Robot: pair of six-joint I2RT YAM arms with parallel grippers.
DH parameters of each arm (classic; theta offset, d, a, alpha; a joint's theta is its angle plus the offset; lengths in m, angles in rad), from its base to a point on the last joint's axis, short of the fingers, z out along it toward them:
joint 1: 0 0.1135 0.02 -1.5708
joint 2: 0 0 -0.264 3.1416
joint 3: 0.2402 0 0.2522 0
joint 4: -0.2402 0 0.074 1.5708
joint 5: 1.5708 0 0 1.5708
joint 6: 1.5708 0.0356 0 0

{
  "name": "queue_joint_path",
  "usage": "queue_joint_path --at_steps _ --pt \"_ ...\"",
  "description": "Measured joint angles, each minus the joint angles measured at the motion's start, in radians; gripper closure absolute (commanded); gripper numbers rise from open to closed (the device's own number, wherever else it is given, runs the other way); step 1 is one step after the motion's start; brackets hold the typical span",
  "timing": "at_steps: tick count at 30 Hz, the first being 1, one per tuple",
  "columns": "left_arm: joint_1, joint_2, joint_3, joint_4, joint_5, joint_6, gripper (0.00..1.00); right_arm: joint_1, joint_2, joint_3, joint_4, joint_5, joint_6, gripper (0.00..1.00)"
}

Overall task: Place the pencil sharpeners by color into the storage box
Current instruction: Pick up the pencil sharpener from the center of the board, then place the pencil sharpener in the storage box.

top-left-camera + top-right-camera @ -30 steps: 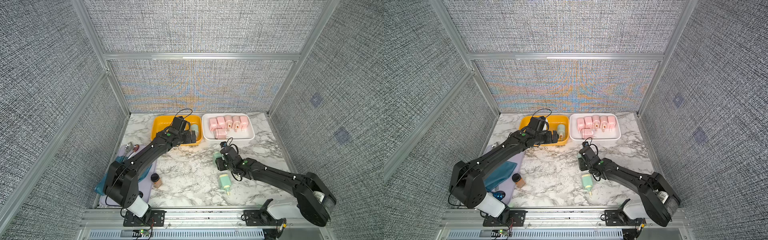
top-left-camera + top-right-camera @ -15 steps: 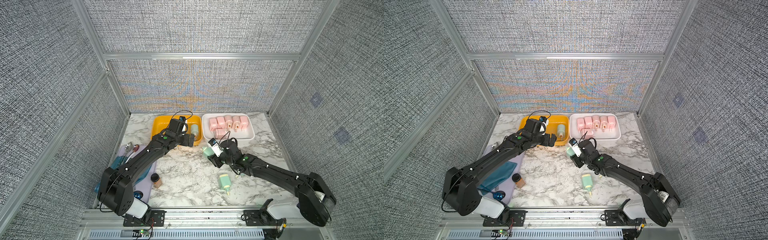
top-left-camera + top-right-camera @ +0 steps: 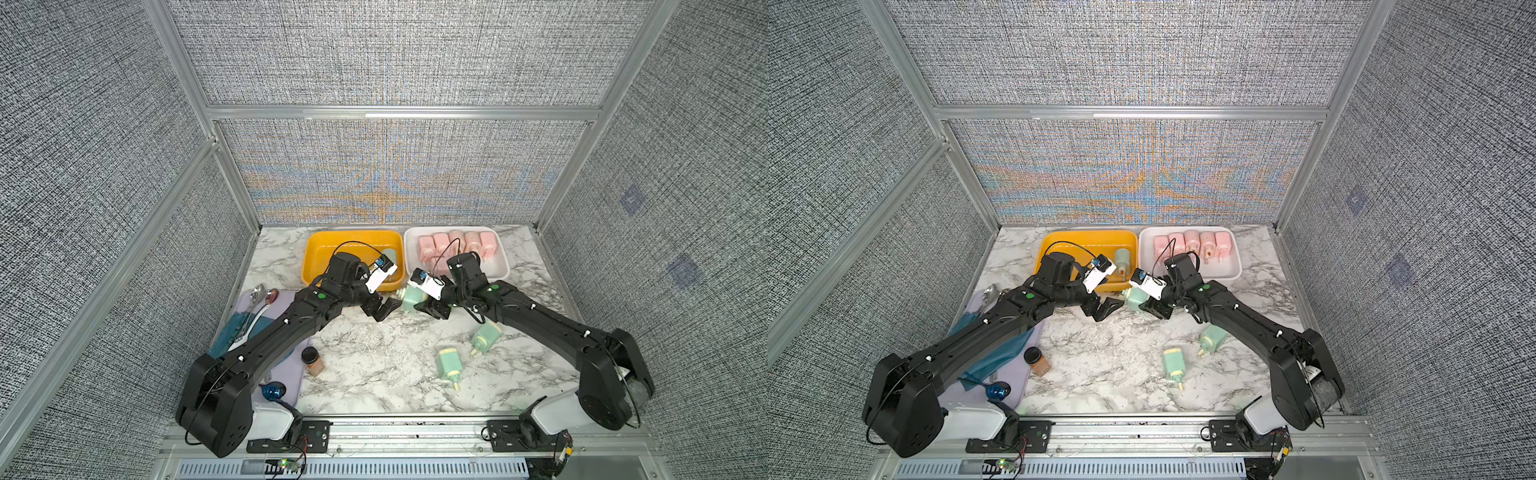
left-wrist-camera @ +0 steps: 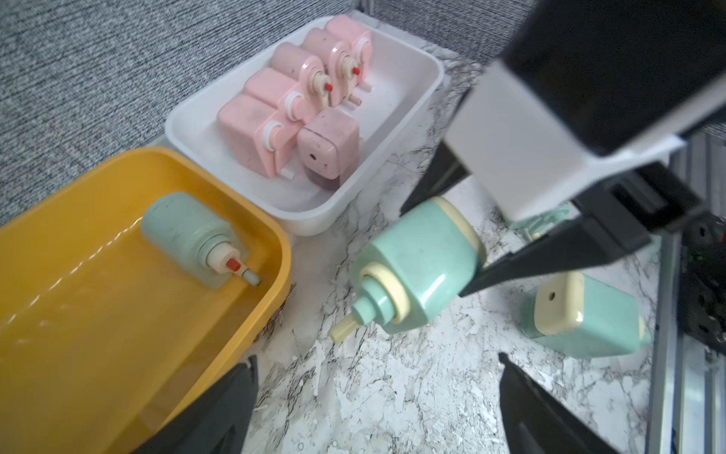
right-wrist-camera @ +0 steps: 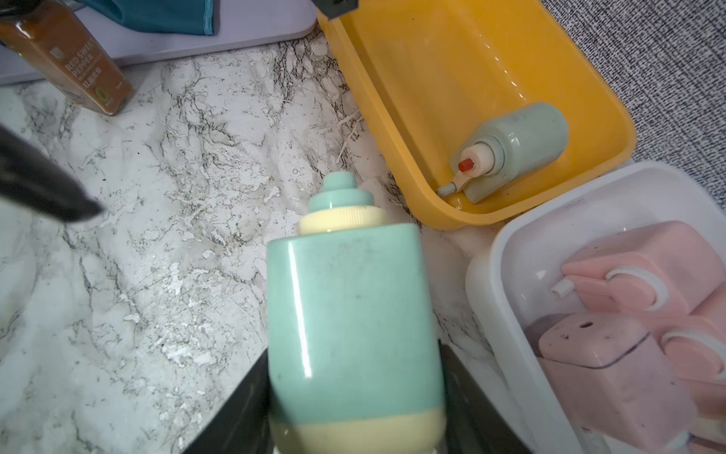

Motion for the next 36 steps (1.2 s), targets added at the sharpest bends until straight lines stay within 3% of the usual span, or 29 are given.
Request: queue_joint_path --at_steps 10,16,21,36 --pt "0.0 -0.085 -0.154 0.105 0.142 0.258 0.01 -0.046 0.082 0.13 -0.168 -0.103 -0.312 1.0" --pt "-0.003 -0.027 -0.114 0.157 0.145 0.323 0.03 -0.058 0.1 0.182 -0.267 -0.13 -0.457 1.0" --pt "-0.037 -0.006 -0.114 0.169 0.143 0.358 0.03 -0.058 0.098 0.209 -0.308 -0.134 -0.523 1.0" --pt "-0.079 -0.019 -0.264 0.431 0.058 0.342 0.09 -0.056 0.093 0.233 -0.343 -0.259 -0.591 1.0"
